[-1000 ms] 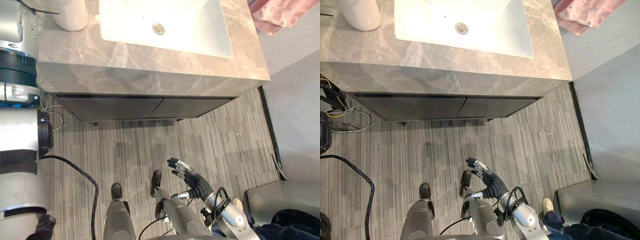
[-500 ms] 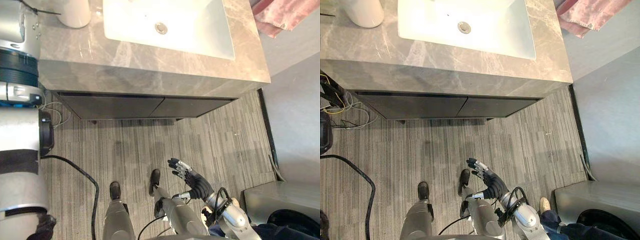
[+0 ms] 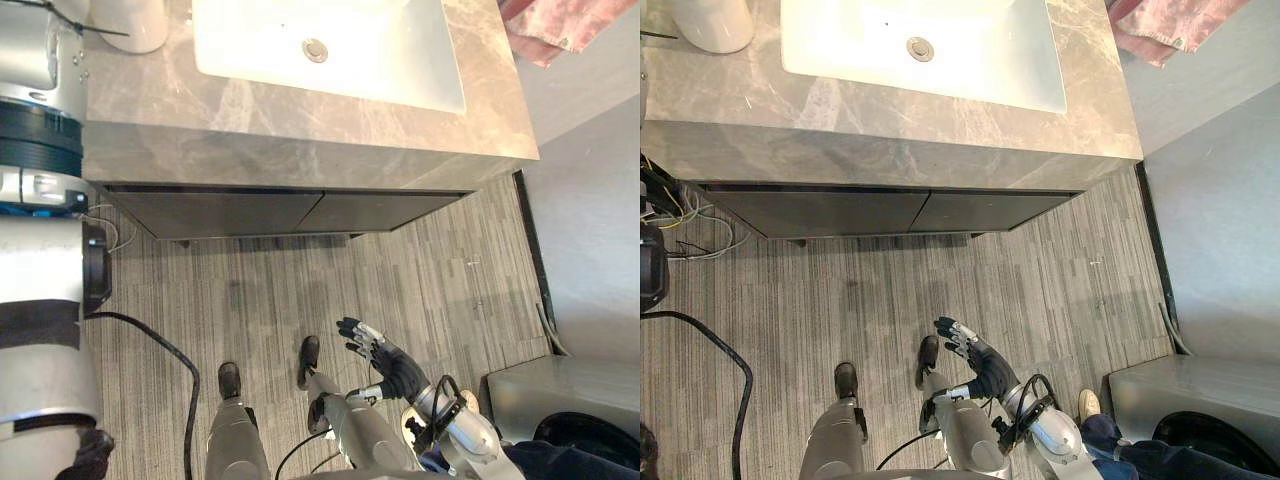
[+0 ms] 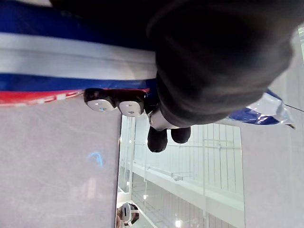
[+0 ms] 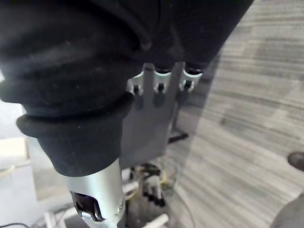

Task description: Organize washtable

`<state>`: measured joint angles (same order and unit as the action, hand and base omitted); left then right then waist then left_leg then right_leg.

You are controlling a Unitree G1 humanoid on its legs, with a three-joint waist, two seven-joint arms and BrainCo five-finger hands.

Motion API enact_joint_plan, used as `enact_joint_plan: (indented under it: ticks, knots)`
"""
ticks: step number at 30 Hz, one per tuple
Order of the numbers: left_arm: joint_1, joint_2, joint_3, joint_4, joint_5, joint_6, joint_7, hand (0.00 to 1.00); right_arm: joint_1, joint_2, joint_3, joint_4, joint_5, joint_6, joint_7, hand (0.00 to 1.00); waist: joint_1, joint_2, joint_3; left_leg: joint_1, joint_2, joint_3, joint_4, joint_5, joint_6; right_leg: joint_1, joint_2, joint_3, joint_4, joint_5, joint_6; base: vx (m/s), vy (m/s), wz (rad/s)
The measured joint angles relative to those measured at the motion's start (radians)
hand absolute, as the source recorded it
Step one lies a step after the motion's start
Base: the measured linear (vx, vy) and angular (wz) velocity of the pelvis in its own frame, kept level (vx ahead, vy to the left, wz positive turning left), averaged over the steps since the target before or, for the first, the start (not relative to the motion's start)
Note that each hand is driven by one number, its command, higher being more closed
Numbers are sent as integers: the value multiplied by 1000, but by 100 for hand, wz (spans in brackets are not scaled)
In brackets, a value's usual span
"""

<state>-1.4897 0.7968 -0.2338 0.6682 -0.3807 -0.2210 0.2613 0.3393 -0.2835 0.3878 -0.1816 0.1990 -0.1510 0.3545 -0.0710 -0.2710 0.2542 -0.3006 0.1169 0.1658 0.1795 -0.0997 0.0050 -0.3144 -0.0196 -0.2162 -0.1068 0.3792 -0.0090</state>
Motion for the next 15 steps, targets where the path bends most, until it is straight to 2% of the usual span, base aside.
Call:
enact_joint_plan:
  ticks: [10, 11, 15]
  knots:
    - [37, -10, -6, 0, 7, 0, -20, 100, -1, 0, 14, -3, 5, 0, 1, 0, 3, 13, 13, 19, -1, 0, -9, 2, 0, 12, 0, -1, 0, 0, 0, 47, 72, 0]
    - [37, -10, -10, 0, 9, 0, -20, 0, -1, -1, 14, -3, 6, 0, 0, 0, 4, 15, 15, 19, 0, 0, -9, 2, 0, 12, 0, -1, 0, 0, 0, 39, 63, -1]
    - [39, -11, -12, 0, 11, 0, -22, 0, -3, -1, 14, -3, 6, 0, 0, 0, 2, 21, 20, 19, 0, 1, -9, 2, 0, 11, 0, -1, 0, 0, 0, 41, 68, -1]
